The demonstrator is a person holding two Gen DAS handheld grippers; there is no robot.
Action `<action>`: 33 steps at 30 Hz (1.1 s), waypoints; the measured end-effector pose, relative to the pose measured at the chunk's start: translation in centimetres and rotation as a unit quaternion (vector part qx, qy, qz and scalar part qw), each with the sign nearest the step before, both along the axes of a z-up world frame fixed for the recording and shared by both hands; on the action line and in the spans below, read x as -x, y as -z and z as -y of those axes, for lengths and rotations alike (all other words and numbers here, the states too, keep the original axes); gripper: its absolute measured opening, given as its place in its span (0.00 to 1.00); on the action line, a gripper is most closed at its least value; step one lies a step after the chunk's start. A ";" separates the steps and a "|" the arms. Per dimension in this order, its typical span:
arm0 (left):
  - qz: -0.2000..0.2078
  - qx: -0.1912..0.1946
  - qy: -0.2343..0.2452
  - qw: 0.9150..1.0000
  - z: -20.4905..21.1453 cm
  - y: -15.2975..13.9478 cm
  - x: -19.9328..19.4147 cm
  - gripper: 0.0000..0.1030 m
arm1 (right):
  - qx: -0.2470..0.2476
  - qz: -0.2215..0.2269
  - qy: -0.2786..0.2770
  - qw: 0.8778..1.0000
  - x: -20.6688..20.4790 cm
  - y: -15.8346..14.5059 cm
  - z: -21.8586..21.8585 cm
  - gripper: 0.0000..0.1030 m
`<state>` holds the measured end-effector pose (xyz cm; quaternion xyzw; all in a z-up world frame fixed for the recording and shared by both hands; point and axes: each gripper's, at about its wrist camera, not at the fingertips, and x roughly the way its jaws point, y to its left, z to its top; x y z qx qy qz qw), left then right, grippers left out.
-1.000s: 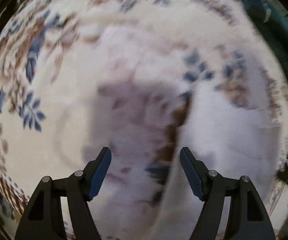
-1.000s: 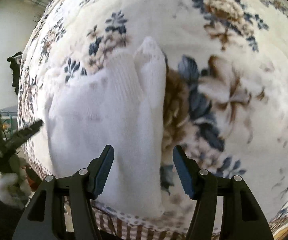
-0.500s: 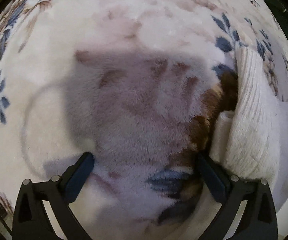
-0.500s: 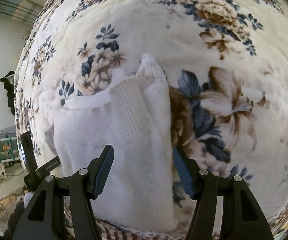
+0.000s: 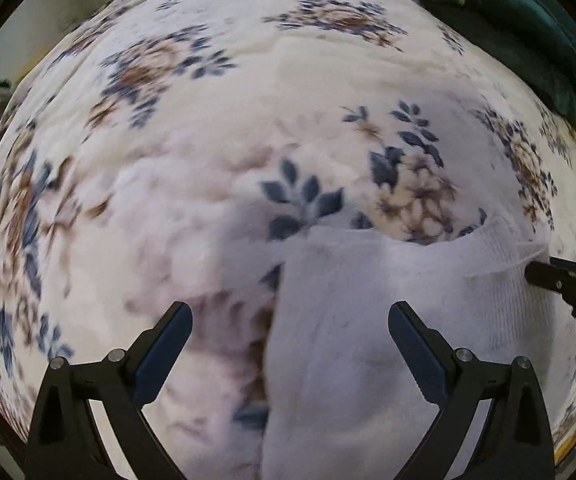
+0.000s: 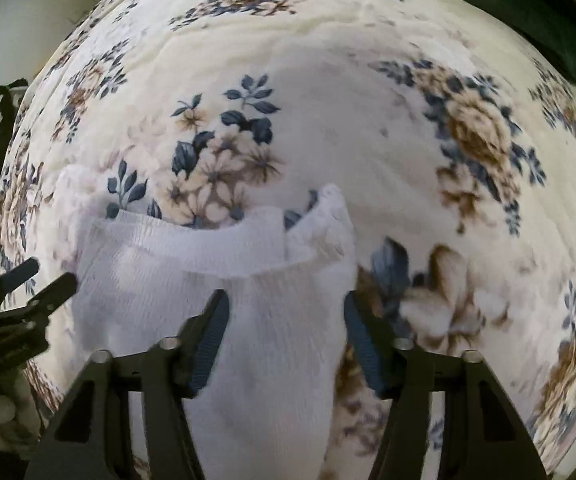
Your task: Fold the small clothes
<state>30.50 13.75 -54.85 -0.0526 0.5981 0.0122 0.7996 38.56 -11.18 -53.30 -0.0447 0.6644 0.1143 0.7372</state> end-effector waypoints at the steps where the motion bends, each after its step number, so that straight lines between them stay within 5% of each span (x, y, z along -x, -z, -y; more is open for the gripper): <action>1: 0.000 -0.001 0.006 1.000 0.3 0.2 -0.1 0.96 | 0.010 0.000 -0.008 1.000 -0.1 0.2 -0.2 0.10; 13: -0.011 0.005 0.016 1.000 0.6 0.7 0.3 0.96 | -0.014 0.060 0.067 0.996 -1.7 -2.9 3.3 0.04; 18: -0.012 0.013 0.029 0.999 0.4 0.8 0.0 0.96 | -0.001 -0.056 0.097 0.994 -3.8 3.4 5.4 0.04; 21: -0.003 0.019 0.052 0.998 0.6 0.5 -0.4 0.96 | -0.061 -0.105 0.132 0.984 -4.6 3.7 6.8 0.09; 23: 0.000 0.025 0.073 0.997 0.8 0.4 -0.9 0.96 | -0.083 -0.097 0.138 0.982 -5.0 2.4 7.3 0.09; 27: -0.004 0.055 0.174 0.983 3.1 0.6 -2.7 0.96 | -0.126 -0.082 0.086 0.985 -6.0 -1.1 6.1 0.34; 30: -0.027 0.065 0.251 0.965 5.4 1.9 -3.8 0.95 | -0.154 -0.120 0.006 0.981 -7.0 -1.3 3.4 0.35; 32: -0.050 0.063 0.304 0.949 6.9 3.4 -4.4 0.82 | -0.153 -0.145 -0.038 0.977 -7.0 -0.8 1.7 0.35; 33: -0.060 0.061 0.318 0.944 7.3 3.9 -4.6 0.66 | -0.141 -0.153 -0.070 0.976 -7.1 -0.2 0.7 0.35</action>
